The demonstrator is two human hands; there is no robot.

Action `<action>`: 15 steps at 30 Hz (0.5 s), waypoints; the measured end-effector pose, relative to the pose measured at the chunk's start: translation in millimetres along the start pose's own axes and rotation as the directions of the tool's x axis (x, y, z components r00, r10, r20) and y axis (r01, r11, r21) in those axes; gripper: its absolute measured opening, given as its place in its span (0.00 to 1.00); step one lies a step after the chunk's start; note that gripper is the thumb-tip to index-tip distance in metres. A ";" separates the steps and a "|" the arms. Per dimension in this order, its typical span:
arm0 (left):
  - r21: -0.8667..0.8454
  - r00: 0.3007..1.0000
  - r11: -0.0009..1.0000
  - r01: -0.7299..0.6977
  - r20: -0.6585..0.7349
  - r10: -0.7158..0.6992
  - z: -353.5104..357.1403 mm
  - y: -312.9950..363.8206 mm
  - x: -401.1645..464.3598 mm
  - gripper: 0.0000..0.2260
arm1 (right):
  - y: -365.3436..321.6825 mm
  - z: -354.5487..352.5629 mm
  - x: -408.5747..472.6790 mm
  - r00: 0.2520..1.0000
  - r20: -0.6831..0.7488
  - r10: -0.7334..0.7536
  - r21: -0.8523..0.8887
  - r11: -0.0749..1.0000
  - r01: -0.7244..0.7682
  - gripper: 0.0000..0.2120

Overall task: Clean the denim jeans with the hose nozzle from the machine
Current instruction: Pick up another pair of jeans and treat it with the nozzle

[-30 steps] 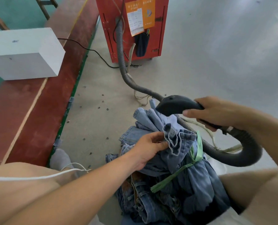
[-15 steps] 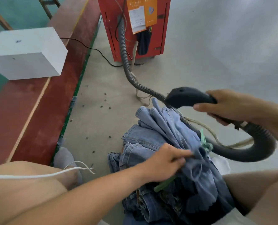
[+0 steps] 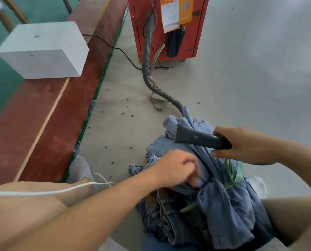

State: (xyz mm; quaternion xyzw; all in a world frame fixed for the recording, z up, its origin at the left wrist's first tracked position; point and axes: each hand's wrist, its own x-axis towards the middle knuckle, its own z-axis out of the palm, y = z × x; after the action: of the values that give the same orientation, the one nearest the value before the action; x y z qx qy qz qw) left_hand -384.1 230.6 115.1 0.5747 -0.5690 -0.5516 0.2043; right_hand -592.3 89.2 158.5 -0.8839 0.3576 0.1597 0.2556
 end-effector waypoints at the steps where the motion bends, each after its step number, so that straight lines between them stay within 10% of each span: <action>1: 0.040 0.981 0.996 0.074 -0.182 -0.065 -22.7 -2.0 1.9 0.14 | 0.4 -0.6 1.6 1.000 -0.021 0.004 0.002 1.000 -0.004 0.15; 4: 0.327 0.823 0.765 0.555 -0.354 -0.445 -73.1 -38.7 -0.4 0.21 | 1.7 -5.2 6.5 0.995 -0.093 0.025 0.003 1.000 -0.025 0.16; 7: -0.185 0.625 0.603 0.776 0.096 -0.774 -62.5 -68.4 -16.8 0.30 | -0.3 -9.8 9.9 0.995 -0.096 0.025 0.013 1.000 -0.024 0.16; 10: -0.693 0.736 0.444 0.568 0.187 -0.650 -43.7 -68.7 -16.0 0.13 | -2.6 -11.8 10.7 0.997 -0.077 0.013 0.022 1.000 -0.011 0.15; 15: -0.848 0.990 0.528 0.039 -0.039 -0.136 -37.0 -19.4 -14.5 0.06 | -0.1 -26.5 4.6 0.984 -0.176 0.022 0.052 0.999 -0.013 0.13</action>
State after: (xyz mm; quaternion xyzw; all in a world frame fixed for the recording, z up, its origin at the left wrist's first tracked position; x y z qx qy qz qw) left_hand -340.0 234.0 115.6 0.4588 -0.1910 -0.7377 0.4570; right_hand -586.4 71.8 178.1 -0.8847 0.3904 0.0740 0.2438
